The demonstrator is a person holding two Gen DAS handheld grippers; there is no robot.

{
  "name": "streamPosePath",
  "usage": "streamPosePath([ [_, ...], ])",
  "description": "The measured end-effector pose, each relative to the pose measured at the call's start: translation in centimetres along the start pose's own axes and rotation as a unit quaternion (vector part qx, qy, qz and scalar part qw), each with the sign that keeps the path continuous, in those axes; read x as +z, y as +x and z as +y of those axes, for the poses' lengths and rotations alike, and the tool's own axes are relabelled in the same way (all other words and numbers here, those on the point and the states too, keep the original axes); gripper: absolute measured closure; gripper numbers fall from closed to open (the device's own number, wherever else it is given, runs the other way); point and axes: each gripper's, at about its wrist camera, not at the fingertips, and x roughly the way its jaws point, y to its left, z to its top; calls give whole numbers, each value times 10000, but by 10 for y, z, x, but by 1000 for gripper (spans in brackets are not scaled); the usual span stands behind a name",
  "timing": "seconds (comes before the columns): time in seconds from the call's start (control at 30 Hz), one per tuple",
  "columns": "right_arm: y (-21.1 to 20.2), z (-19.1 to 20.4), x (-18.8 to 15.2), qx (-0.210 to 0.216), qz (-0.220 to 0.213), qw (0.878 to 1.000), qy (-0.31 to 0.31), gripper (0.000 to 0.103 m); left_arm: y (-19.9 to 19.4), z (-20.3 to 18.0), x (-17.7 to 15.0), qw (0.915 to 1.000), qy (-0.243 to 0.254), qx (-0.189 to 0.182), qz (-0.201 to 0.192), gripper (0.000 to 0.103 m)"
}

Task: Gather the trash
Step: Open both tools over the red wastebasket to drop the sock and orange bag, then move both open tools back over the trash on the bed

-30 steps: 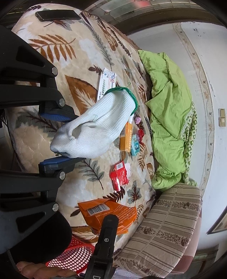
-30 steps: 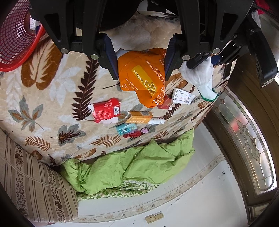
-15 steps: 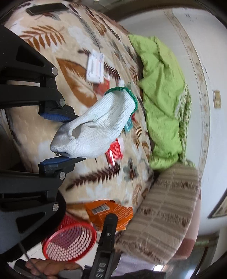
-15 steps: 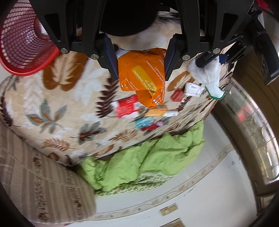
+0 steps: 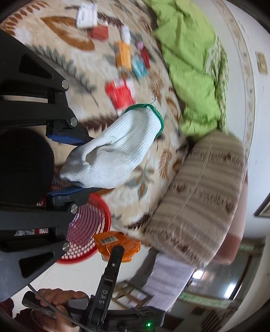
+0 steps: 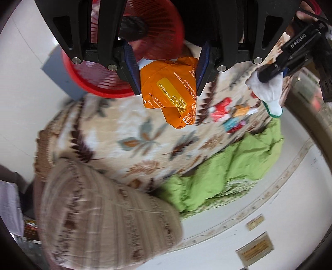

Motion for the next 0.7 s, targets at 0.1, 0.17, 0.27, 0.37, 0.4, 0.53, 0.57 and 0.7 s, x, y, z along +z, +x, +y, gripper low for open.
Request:
streamPosePath([
  [0.1,-7,-21,-5,-187,60,9997,163,50,17,-25,1,9989,162,-373,229,70],
  [0.17,-8,-31,-7,-248,94,9993,273,50,27,-41,0,9973,260,-567,387,70],
  [0.27,-9,-43,-9,-360,121,9984,427,48,42,-61,-1,9934,397,-885,618,59],
  [0.37,-11,-51,-7,-433,135,9975,543,47,43,-71,-1,9916,528,-997,627,52],
  [0.4,-12,-51,-7,-455,128,9974,541,47,42,-72,-1,9917,564,-993,596,52],
  [0.53,-15,-49,-4,-481,57,9978,463,45,34,-66,1,9929,477,-974,499,46],
  [0.57,-15,-48,-3,-483,50,9978,446,45,31,-62,2,9934,444,-946,465,45],
  [0.7,-14,-40,0,-407,4,9984,386,45,21,-37,5,9963,239,-739,360,45],
])
